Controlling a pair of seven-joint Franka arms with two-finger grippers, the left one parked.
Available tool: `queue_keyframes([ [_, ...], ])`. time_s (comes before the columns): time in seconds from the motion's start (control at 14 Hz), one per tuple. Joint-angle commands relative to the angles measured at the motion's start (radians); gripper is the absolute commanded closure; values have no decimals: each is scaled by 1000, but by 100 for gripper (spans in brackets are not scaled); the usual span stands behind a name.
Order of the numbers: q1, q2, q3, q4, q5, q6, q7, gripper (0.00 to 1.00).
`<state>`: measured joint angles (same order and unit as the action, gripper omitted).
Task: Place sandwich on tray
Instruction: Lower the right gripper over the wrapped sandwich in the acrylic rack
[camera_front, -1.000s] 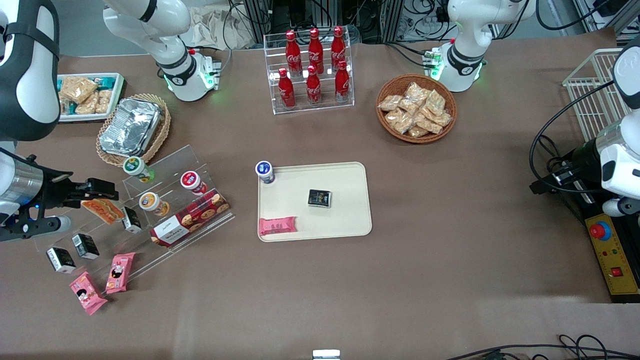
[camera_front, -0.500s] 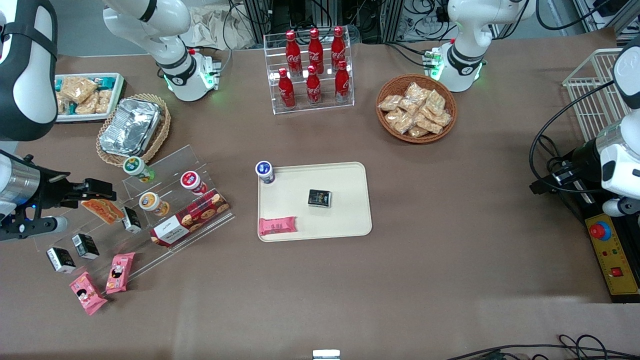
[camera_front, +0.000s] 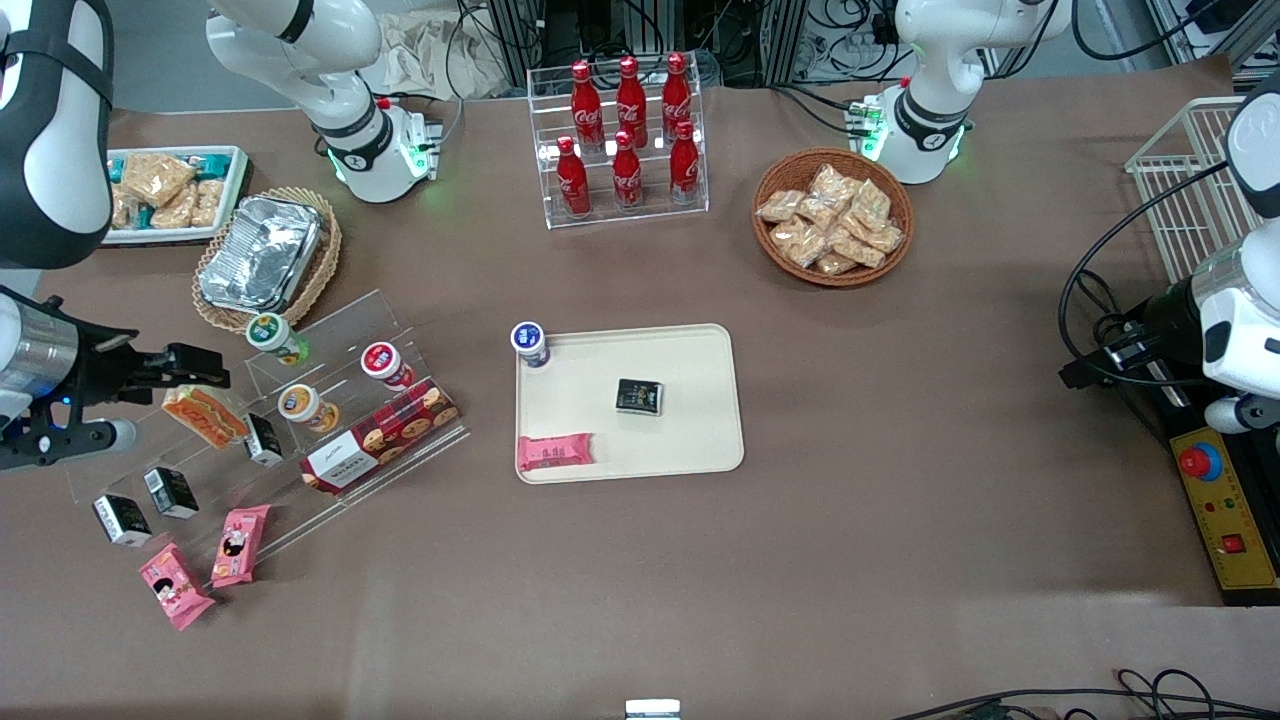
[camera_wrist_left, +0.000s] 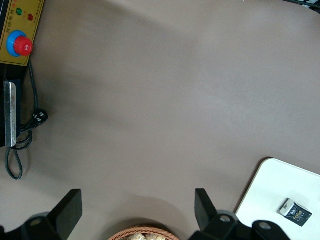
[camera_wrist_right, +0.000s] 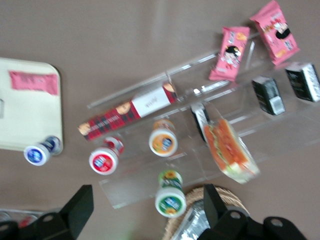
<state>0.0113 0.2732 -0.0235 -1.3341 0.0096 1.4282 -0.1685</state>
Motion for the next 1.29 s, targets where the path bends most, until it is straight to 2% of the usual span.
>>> queue_keyframes([
  [0.0,-14,-81,-3,-115,-34,11,-57,2],
  [0.5,-85,-232,-15,-479,-36,277,-337,2],
  [0.86,-168,-145,-16,-485,-51,400,-584,2],
  [1.21,-175,-59,-16,-487,-65,488,-594,2],
])
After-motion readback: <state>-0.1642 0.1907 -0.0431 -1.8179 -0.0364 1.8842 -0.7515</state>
